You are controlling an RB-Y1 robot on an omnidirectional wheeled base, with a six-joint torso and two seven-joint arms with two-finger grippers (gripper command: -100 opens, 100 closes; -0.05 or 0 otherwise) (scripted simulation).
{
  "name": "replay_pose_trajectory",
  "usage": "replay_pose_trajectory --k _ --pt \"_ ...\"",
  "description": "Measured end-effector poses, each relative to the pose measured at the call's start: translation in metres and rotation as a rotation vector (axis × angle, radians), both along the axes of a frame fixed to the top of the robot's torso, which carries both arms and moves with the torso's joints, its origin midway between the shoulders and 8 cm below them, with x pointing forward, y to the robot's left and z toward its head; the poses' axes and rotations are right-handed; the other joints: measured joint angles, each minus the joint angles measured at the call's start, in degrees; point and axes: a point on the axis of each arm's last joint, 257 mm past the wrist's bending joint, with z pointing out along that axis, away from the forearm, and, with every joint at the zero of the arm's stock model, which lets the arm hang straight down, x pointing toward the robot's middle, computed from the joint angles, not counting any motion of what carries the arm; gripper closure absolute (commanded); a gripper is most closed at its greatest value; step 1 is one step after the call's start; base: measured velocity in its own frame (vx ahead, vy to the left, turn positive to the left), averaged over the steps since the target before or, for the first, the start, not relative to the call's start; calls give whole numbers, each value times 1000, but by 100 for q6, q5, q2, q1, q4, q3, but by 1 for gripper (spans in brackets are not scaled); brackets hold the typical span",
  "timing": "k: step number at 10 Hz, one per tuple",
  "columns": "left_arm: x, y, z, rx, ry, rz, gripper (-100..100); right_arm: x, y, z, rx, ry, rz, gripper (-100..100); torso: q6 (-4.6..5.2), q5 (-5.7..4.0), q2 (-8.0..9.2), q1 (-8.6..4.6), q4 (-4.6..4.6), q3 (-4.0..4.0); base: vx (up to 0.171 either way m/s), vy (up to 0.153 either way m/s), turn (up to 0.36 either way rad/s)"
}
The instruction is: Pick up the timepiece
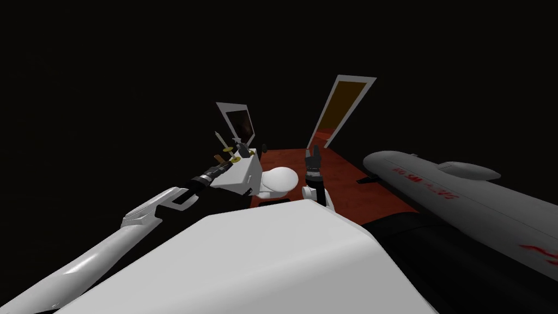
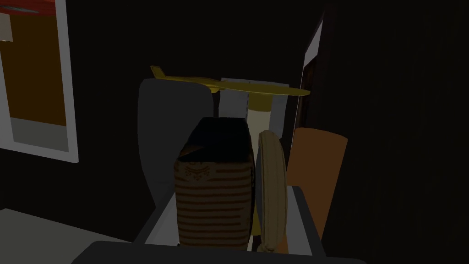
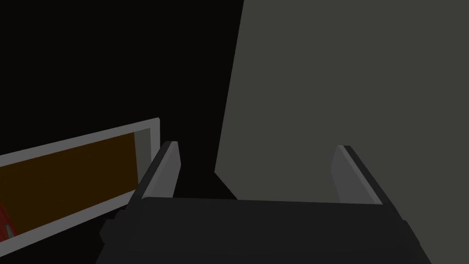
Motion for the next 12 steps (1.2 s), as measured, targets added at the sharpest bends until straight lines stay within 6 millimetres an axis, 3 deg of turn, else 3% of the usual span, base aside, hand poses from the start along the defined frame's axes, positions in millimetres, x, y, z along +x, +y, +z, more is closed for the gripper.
replay_pose_trajectory --k 4,6,9,12 --pt "-15 -23 3 -10 -3 -36 100 0 0 0 0 0 0 0 10 -5 36 -15 8 21 19 2 9" --pt "-26 -14 13 18 -12 -16 100 0 0 0 0 0 0 0 -5 -8 6 2 4 5 89 12 40" --pt "-38 -27 19 13 -15 -39 100 0 0 0 0 0 0 0 5 -10 35 -18 9 20 28 2 13" --pt "-53 -22 29 50 -19 -18 100 0 0 0 0 0 0 0 -4 -11 18 -10 3 9 53 10 16"
